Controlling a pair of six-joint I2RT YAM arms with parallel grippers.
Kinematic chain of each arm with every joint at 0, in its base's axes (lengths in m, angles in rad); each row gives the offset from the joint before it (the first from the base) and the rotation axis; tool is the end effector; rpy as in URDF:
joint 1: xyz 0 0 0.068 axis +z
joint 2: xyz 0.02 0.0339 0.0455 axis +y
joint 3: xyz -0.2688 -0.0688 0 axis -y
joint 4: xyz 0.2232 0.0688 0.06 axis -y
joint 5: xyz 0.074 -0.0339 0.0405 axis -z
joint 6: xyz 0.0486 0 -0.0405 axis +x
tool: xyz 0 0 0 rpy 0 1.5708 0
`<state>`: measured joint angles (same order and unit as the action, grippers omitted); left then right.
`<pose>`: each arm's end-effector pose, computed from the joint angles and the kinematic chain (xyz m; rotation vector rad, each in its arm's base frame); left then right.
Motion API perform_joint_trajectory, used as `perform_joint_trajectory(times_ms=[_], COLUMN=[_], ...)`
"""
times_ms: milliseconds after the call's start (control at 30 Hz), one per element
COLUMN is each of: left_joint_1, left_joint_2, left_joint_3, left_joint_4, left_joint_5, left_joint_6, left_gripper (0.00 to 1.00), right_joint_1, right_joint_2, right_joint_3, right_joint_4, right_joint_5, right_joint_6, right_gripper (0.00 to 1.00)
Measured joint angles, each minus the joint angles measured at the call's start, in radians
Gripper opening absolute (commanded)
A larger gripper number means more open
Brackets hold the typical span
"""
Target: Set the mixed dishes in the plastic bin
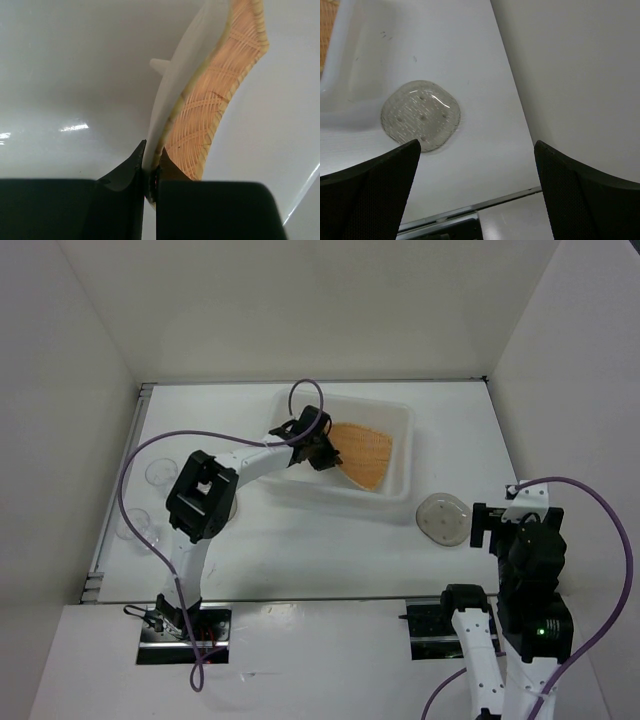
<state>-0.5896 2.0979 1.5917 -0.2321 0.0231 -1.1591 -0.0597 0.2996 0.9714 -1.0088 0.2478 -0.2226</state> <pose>0.3902 -0.2624 0.2076 -0.6868 2.3918 -0.8623 0.0141 -0.0128 0.3387 0.0128 1.9200 -0.4266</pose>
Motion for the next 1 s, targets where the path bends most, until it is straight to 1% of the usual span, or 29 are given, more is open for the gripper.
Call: perform_joint_trajectory(times_ms=[67,100,167,200,233,267,333,433,500,600,667,733,767,867,1000], left_joint_1=[0.000,0.000,0.000,0.000,0.000,0.000,0.000,0.002,0.002,0.002,0.002,0.002,0.002,0.002,0.007], left_joint_2=[0.013,0.018,0.021,0.021,0.021,0.021,0.023,0.027,0.024,-0.007,-0.057,-0.143,-0.193,-0.384,-0.660], left_joint_3=[0.002,0.007,0.018,0.020,0.021,0.023,0.030,0.058,0.073,0.075,0.075,0.074,0.070,0.036,-0.097], left_joint_4=[-0.008,-0.009,-0.010,-0.009,-0.006,-0.004,-0.010,-0.043,-0.061,-0.102,-0.150,-0.192,-0.206,-0.221,-0.220], left_joint_5=[0.002,0.006,0.009,0.009,0.013,0.019,0.029,0.031,0.026,0.006,-0.016,-0.045,-0.056,-0.079,-0.090], left_joint_6=[0.001,0.002,0.008,0.010,0.014,0.014,0.019,0.037,0.058,0.092,0.138,0.186,0.210,0.281,0.372], left_gripper=[0.00,0.03,0.33,0.51,0.64,0.80,0.88,0.93,0.94,0.95,0.95,0.95,1.00,1.00,1.00], right_joint_1=[-0.026,-0.042,-0.080,-0.100,-0.115,-0.125,-0.140,-0.153,-0.158,-0.163,-0.164,-0.164,-0.163,-0.163,-0.163], right_joint_2=[0.019,0.038,0.084,0.104,0.120,0.129,0.138,0.148,0.171,0.219,0.250,0.274,0.284,0.321,0.417], right_joint_3=[0.000,0.000,-0.003,-0.011,-0.021,-0.029,-0.041,-0.048,-0.065,-0.122,-0.154,-0.184,-0.201,-0.237,-0.248], right_joint_4=[0.002,0.005,0.021,0.038,0.054,0.070,0.108,0.169,0.210,0.230,0.229,0.232,0.234,0.234,0.231], right_joint_5=[0.013,0.022,0.055,0.068,0.077,0.080,0.075,0.032,-0.003,-0.054,-0.083,-0.107,-0.115,-0.131,-0.178], right_joint_6=[0.008,0.010,0.006,-0.006,-0.025,-0.054,-0.127,-0.253,-0.320,-0.372,-0.386,-0.397,-0.404,-0.429,-0.472], right_gripper=[0.98,0.98,0.98,0.98,0.98,0.98,0.98,0.98,0.98,0.98,0.98,0.98,0.98,0.98,0.98])
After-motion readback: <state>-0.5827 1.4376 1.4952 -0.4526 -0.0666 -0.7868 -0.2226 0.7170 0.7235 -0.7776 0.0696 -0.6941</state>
